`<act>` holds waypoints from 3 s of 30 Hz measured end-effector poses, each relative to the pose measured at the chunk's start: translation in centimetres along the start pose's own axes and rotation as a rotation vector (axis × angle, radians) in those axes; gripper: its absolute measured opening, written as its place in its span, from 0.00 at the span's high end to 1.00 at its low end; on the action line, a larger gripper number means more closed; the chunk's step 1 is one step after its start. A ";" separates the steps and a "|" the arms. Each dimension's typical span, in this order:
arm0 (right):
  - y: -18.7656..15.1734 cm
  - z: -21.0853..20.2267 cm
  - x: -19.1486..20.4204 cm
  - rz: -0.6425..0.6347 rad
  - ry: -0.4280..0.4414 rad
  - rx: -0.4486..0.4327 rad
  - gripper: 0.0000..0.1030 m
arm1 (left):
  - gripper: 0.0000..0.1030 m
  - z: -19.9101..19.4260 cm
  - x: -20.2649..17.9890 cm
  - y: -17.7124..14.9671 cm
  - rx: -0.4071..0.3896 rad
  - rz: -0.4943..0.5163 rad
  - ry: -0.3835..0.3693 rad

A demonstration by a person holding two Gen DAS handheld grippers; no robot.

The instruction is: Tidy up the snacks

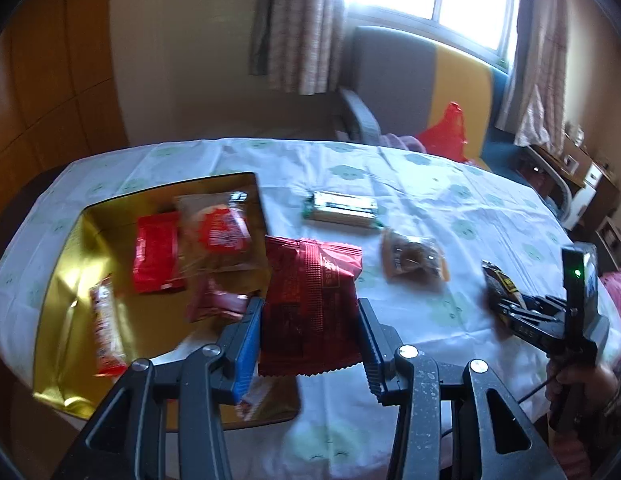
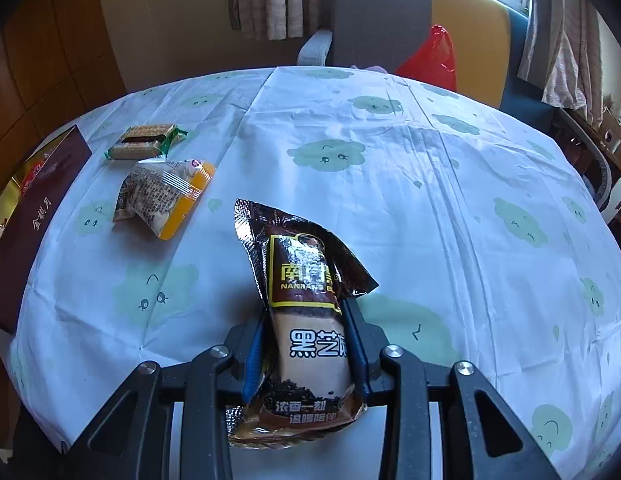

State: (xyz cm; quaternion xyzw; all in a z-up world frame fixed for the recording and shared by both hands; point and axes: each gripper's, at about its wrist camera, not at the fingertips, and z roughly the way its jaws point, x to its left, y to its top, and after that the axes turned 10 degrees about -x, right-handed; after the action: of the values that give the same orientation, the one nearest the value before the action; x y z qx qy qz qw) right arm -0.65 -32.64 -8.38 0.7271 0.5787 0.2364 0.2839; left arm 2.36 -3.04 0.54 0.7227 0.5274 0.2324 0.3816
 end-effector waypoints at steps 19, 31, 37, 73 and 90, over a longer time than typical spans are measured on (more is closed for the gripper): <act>-0.4 -0.3 0.4 -0.003 -0.040 -0.046 0.64 | 0.56 -0.7 15.9 -2.1 0.068 -0.393 0.177; -0.5 -0.3 0.3 0.004 -0.040 -0.049 0.64 | 0.55 6.3 19.9 2.2 0.074 -0.433 0.226; -0.4 -0.3 0.3 0.003 -0.039 -0.050 0.64 | 0.50 9.8 20.2 3.4 0.113 -0.390 0.293; -0.8 -0.6 0.9 -0.017 -0.079 -0.085 0.64 | 0.42 -0.9 10.6 -2.4 0.006 -0.205 0.317; -0.8 -0.5 1.0 -0.018 -0.084 -0.081 0.64 | 0.42 -1.1 10.6 -3.2 0.011 -0.209 0.318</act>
State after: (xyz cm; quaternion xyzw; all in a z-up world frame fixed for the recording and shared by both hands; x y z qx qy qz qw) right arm -1.30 -31.46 -8.54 0.7191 0.5627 0.2262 0.3393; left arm 3.20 7.81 -2.06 0.6202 0.6544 0.3001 0.3116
